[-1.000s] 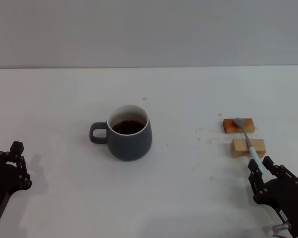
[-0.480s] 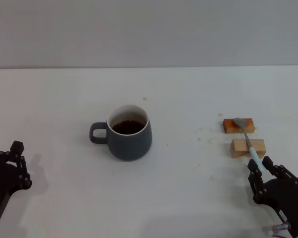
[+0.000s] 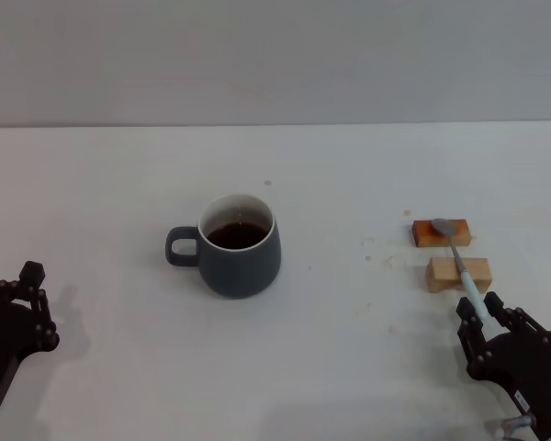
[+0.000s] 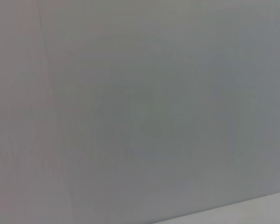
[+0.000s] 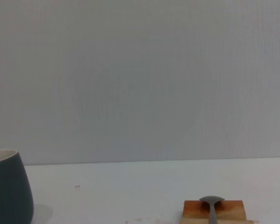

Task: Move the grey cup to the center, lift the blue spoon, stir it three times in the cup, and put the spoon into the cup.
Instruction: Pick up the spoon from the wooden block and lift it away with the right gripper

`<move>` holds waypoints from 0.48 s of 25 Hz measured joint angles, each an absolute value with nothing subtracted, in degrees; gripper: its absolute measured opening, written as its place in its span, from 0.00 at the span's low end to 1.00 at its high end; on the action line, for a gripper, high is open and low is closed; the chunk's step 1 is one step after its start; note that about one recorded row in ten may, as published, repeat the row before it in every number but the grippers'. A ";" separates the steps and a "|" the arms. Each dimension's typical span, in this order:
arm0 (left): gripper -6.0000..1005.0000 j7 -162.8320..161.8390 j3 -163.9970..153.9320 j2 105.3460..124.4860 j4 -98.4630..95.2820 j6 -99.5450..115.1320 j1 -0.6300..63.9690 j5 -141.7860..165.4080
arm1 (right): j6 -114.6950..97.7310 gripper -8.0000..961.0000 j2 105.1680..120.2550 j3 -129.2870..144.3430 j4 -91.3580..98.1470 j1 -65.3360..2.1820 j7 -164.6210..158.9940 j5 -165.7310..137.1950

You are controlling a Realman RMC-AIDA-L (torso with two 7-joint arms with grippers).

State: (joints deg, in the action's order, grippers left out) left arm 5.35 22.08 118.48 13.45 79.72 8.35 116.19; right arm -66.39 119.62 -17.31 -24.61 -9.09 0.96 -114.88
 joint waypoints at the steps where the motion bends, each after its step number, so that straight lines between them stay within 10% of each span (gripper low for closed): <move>1: 0.00 5.35 22.05 118.48 13.45 79.72 8.35 116.19 | -66.39 0.33 119.62 -17.31 -24.61 -9.09 0.96 -114.88; 12: 0.00 5.35 22.06 118.48 13.45 79.72 8.35 116.19 | -66.37 0.32 119.64 -17.32 -24.64 -8.95 0.97 -114.98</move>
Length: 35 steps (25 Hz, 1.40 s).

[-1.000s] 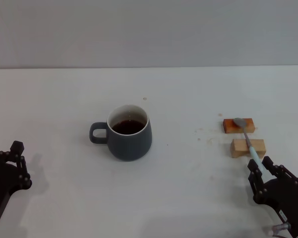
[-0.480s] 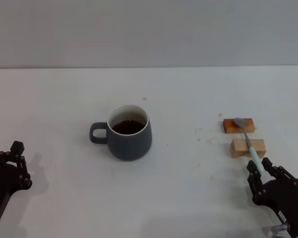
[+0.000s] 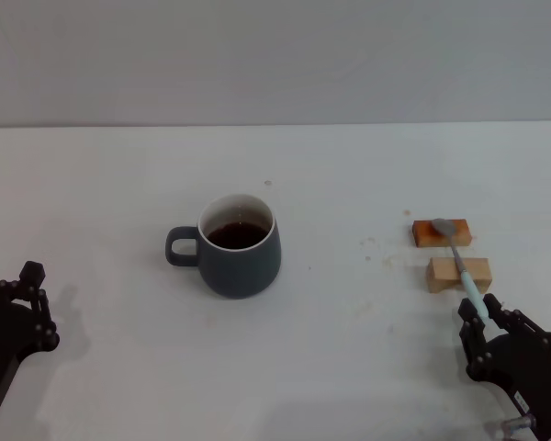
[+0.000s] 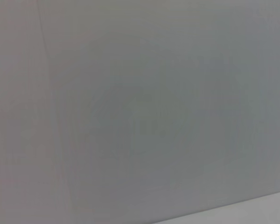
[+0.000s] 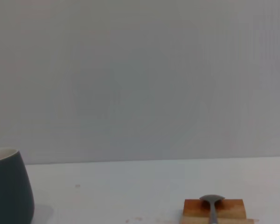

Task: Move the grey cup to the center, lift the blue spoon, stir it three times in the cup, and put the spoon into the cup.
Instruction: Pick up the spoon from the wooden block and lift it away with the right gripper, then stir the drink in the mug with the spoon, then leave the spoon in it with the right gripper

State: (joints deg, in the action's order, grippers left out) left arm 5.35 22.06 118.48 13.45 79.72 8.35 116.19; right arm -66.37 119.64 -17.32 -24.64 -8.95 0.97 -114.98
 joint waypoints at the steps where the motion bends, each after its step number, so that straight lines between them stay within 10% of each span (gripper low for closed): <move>1: 0.00 5.35 22.06 118.48 13.45 79.72 8.35 116.19 | -66.50 0.31 119.67 -17.32 -24.71 -8.81 0.99 -114.98; 17: 0.00 5.36 22.06 118.48 13.37 79.14 8.35 116.20 | -71.15 0.17 118.65 -17.69 -31.18 -5.73 7.28 -115.13; 27: 0.00 5.36 22.06 118.47 13.38 79.21 8.35 116.20 | -63.58 0.17 109.56 -20.55 -55.87 -9.41 15.58 -115.12; 35: 0.00 5.36 22.16 118.47 13.35 79.24 8.22 116.13 | -37.78 0.17 106.58 -35.81 -77.50 -8.52 31.43 -115.34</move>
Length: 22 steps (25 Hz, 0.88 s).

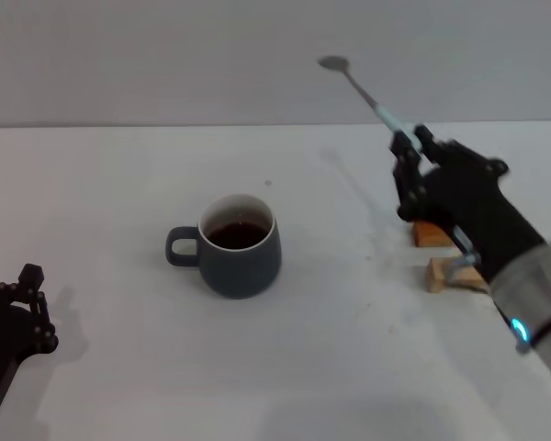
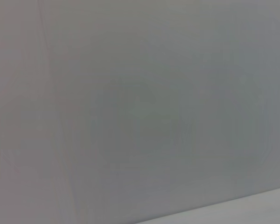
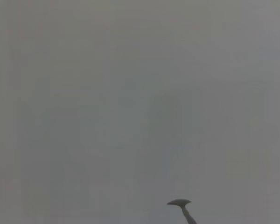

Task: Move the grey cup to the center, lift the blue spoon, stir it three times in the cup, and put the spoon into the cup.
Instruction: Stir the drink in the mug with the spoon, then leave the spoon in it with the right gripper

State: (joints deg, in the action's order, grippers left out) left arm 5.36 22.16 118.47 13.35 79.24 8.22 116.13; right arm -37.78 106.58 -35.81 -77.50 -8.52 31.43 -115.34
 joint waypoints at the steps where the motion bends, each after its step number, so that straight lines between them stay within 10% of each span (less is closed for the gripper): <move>1: 0.00 5.36 22.18 118.47 13.36 79.21 8.24 116.10 | -33.75 0.17 106.80 -38.15 -79.75 -8.03 33.32 -115.35; 5: 0.00 5.36 22.29 118.40 13.30 79.16 8.32 116.06 | -16.05 0.17 109.72 -47.48 -88.60 -5.13 41.23 -115.40; 12: 0.00 5.36 22.45 118.38 13.27 79.14 8.55 115.96 | 16.36 0.18 119.12 -62.70 -103.89 1.67 46.51 -121.87; 22: 0.00 5.36 22.58 118.32 12.88 80.06 8.61 115.80 | 41.35 0.18 118.73 -71.39 -115.72 -2.28 28.38 -136.59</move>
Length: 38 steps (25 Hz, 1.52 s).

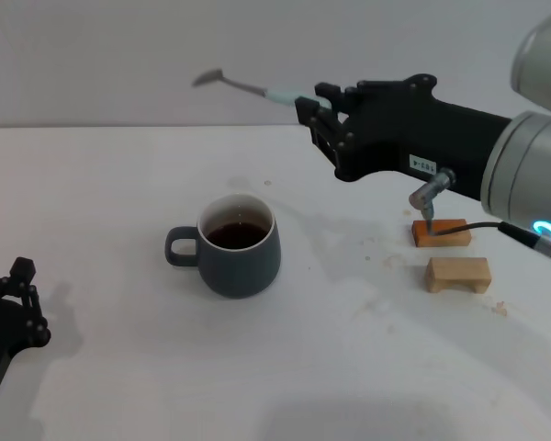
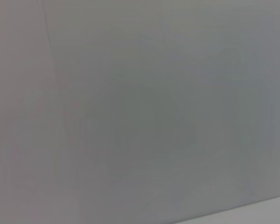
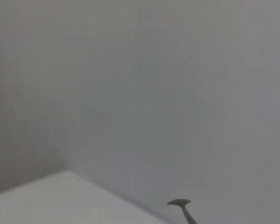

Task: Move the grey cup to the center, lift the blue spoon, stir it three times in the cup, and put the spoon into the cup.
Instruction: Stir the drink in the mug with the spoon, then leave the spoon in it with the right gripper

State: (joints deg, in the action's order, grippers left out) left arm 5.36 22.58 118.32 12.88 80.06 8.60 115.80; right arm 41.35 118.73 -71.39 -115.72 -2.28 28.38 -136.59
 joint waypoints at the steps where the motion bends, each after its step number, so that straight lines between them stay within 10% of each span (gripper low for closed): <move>1: 0.00 5.36 22.62 118.32 12.78 80.21 8.57 115.78 | 44.29 0.18 118.68 -72.24 -116.25 -3.43 26.84 -137.71; 20: 0.00 5.32 22.67 118.30 12.57 81.98 7.36 115.76 | 75.98 0.18 118.68 -82.12 -115.80 -22.33 14.11 -145.18; 38: 0.00 5.36 22.67 118.30 12.57 82.35 7.29 115.75 | 76.43 0.19 118.83 -80.48 -110.74 -22.39 13.69 -146.68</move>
